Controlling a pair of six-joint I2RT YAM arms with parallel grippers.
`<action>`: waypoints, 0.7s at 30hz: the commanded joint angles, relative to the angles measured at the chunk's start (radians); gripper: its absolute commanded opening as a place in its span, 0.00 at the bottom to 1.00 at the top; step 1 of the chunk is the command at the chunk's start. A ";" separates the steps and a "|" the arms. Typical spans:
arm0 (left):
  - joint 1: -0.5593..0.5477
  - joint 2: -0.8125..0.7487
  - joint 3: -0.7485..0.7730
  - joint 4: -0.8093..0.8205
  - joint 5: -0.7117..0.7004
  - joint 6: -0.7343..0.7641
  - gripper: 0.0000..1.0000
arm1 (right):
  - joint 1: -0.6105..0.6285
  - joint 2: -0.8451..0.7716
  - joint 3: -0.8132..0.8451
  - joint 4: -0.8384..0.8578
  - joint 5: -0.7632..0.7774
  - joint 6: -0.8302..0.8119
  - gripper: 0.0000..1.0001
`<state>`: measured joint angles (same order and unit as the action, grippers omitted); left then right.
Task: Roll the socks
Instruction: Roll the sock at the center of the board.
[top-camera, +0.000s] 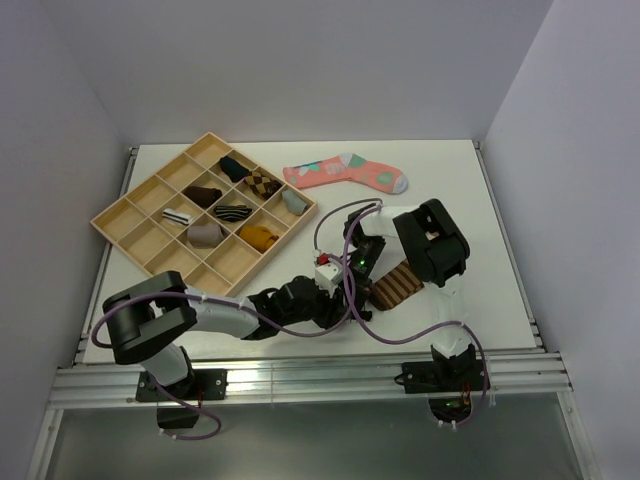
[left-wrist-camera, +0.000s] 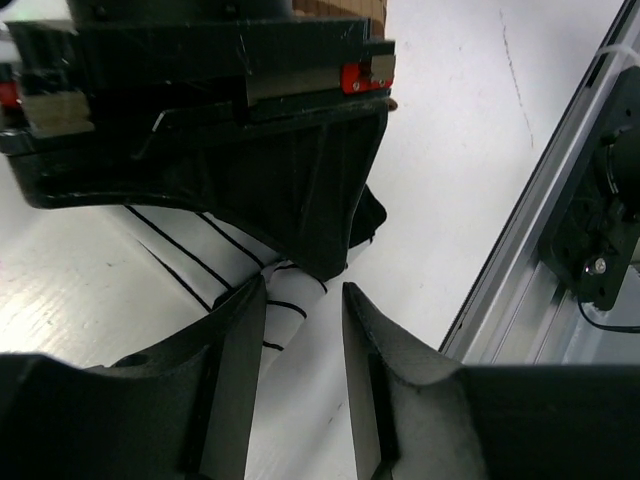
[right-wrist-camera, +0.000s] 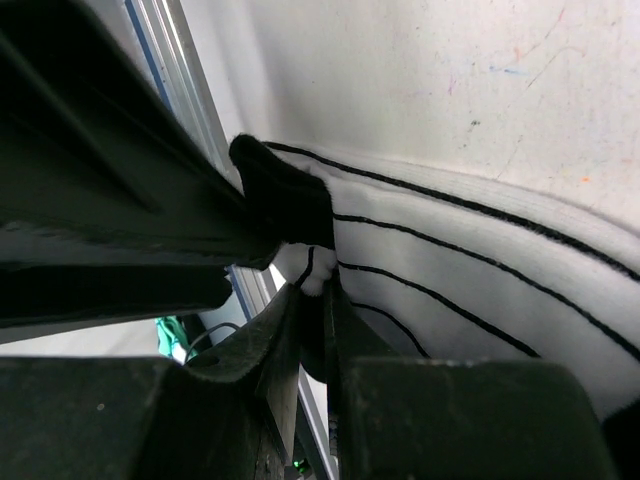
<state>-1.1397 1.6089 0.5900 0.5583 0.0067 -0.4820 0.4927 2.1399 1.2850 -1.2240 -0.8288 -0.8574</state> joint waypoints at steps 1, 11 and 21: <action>-0.006 0.022 0.031 0.049 0.042 0.029 0.42 | -0.005 0.035 0.011 0.061 0.112 -0.037 0.08; -0.006 0.057 0.024 0.025 -0.002 0.052 0.47 | -0.006 0.038 0.020 0.049 0.115 -0.040 0.08; -0.006 0.111 0.034 -0.006 -0.056 0.065 0.46 | -0.005 0.038 0.022 0.047 0.125 -0.043 0.08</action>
<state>-1.1408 1.6878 0.6060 0.5838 -0.0242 -0.4477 0.4927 2.1479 1.2911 -1.2373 -0.8246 -0.8577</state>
